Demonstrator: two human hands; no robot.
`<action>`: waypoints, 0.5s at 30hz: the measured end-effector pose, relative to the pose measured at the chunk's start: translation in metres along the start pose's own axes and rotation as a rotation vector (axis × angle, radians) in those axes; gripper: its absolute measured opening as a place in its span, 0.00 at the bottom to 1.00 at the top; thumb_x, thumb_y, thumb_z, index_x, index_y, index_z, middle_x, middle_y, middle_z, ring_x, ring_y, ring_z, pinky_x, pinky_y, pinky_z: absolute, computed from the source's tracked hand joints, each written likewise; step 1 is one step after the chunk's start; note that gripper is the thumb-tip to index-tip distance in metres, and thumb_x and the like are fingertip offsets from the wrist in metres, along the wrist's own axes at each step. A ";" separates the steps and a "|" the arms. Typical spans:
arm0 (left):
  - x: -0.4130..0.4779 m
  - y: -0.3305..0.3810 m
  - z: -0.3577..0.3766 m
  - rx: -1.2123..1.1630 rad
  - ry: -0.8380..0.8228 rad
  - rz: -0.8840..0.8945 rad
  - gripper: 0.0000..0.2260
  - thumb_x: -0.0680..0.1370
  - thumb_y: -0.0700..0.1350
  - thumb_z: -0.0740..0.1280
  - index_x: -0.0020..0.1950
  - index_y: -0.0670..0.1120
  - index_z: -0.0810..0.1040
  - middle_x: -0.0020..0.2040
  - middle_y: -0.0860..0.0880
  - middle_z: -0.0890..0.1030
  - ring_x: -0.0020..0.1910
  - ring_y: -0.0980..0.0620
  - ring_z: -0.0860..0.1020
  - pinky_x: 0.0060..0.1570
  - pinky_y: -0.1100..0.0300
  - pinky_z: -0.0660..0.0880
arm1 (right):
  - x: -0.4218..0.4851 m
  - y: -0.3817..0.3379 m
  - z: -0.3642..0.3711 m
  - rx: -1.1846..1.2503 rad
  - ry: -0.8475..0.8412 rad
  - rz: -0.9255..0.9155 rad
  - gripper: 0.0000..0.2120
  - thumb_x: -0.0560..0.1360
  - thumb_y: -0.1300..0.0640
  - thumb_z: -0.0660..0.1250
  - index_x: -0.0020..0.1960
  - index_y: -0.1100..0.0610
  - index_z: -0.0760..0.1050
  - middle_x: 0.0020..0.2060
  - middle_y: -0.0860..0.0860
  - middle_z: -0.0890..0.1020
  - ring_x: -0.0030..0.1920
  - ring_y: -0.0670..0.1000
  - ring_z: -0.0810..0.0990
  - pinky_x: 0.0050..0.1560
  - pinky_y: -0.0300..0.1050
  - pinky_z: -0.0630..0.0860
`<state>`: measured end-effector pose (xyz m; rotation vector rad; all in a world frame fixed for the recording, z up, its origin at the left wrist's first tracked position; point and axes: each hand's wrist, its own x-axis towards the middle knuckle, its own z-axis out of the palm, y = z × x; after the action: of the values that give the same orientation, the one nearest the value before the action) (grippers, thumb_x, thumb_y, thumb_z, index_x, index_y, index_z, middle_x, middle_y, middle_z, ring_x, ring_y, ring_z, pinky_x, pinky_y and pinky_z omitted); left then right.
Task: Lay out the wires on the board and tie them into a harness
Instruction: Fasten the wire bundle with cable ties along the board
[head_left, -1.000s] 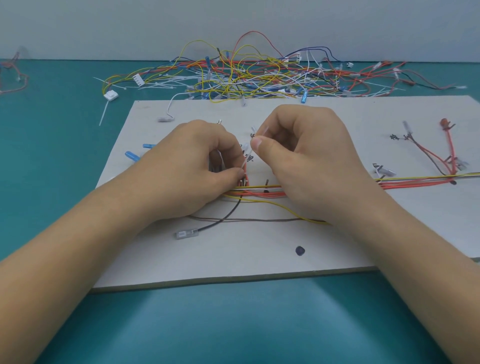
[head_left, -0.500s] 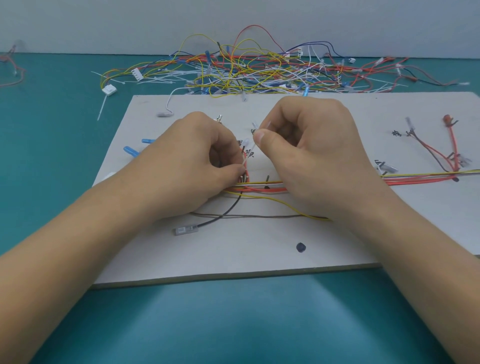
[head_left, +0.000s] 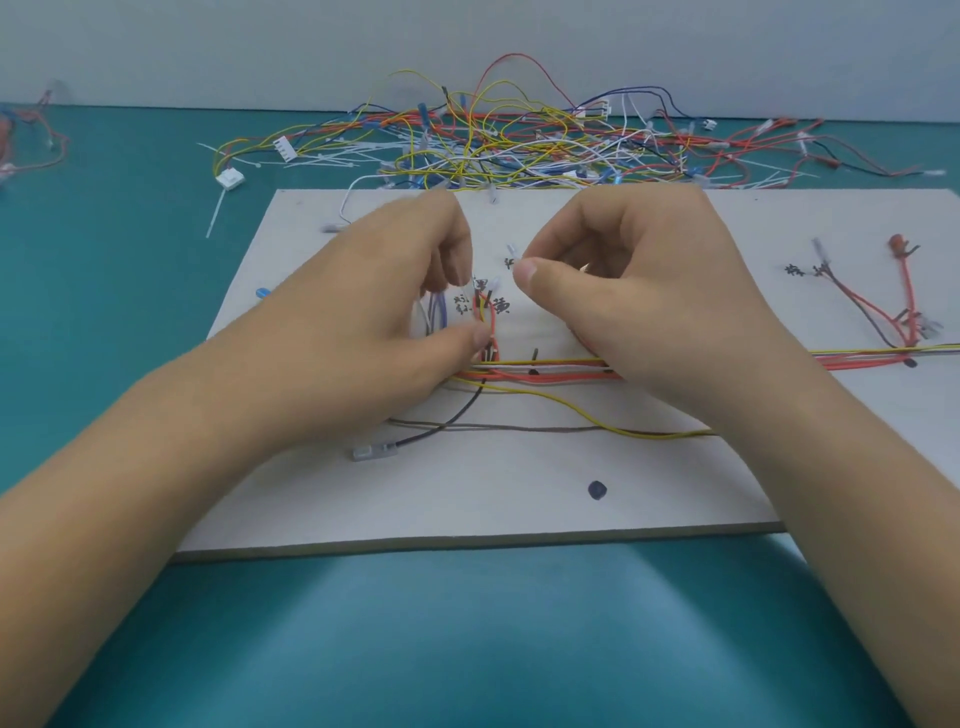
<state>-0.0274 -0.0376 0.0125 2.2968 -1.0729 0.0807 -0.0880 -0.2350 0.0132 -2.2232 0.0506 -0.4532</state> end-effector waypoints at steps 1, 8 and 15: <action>-0.002 0.001 -0.005 0.031 0.034 0.026 0.10 0.75 0.55 0.71 0.47 0.55 0.70 0.45 0.59 0.71 0.48 0.62 0.71 0.44 0.74 0.65 | 0.000 0.000 -0.001 -0.009 -0.008 -0.002 0.04 0.73 0.54 0.74 0.40 0.51 0.82 0.31 0.44 0.81 0.28 0.41 0.76 0.31 0.31 0.66; -0.014 -0.008 -0.027 0.098 0.059 0.014 0.09 0.68 0.60 0.74 0.40 0.57 0.79 0.43 0.55 0.72 0.46 0.61 0.73 0.41 0.76 0.64 | -0.003 -0.002 -0.002 -0.050 -0.096 0.011 0.05 0.72 0.58 0.73 0.38 0.52 0.81 0.27 0.43 0.79 0.27 0.42 0.75 0.31 0.30 0.67; -0.016 -0.004 -0.021 0.082 -0.003 0.082 0.08 0.70 0.57 0.71 0.48 0.61 0.79 0.51 0.57 0.71 0.55 0.49 0.71 0.48 0.59 0.67 | -0.007 -0.009 -0.018 -0.121 -0.340 -0.074 0.06 0.70 0.61 0.72 0.36 0.52 0.82 0.26 0.48 0.78 0.27 0.43 0.72 0.29 0.36 0.68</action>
<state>-0.0316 -0.0136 0.0228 2.3258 -1.1854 0.1570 -0.1014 -0.2410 0.0286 -2.3984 -0.1894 -0.1091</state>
